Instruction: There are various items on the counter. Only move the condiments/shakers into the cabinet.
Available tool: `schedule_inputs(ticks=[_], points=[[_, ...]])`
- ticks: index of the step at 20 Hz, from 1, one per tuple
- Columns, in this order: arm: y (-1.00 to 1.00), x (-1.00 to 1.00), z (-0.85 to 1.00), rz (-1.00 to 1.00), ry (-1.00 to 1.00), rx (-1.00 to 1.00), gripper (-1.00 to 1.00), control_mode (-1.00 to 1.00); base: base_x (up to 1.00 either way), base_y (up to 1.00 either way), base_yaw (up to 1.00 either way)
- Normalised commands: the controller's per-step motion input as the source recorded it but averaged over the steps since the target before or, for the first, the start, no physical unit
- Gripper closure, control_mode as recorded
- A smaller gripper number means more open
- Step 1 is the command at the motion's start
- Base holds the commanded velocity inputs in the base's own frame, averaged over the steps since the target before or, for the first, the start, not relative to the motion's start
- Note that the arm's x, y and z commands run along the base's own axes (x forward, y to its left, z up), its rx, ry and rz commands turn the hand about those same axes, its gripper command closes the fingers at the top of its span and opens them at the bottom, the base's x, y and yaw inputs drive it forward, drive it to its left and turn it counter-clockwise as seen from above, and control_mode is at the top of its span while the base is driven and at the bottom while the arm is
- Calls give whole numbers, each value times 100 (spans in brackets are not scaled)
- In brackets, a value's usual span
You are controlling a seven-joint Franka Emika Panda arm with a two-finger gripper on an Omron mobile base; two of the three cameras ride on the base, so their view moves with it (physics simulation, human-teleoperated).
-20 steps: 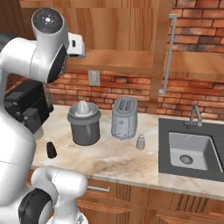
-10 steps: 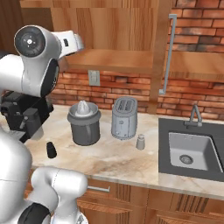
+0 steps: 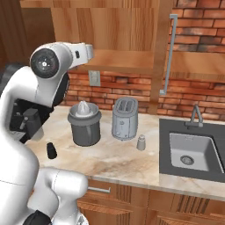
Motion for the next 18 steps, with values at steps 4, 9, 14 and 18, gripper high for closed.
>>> schedule_inputs(ticks=[4, 9, 14, 18], points=[[-10, 48, 0, -4, 0, 2, 100, -100, 0, 0, 0], [-8, 59, 0, -3, 1, 6, 100, -100, 0, 0, 0], [-4, 60, 0, -2, 0, 10, 100, -100, 0, 0, 0], [0, 66, -2, 0, 0, 5, 100, -100, 0, 0, 0]])
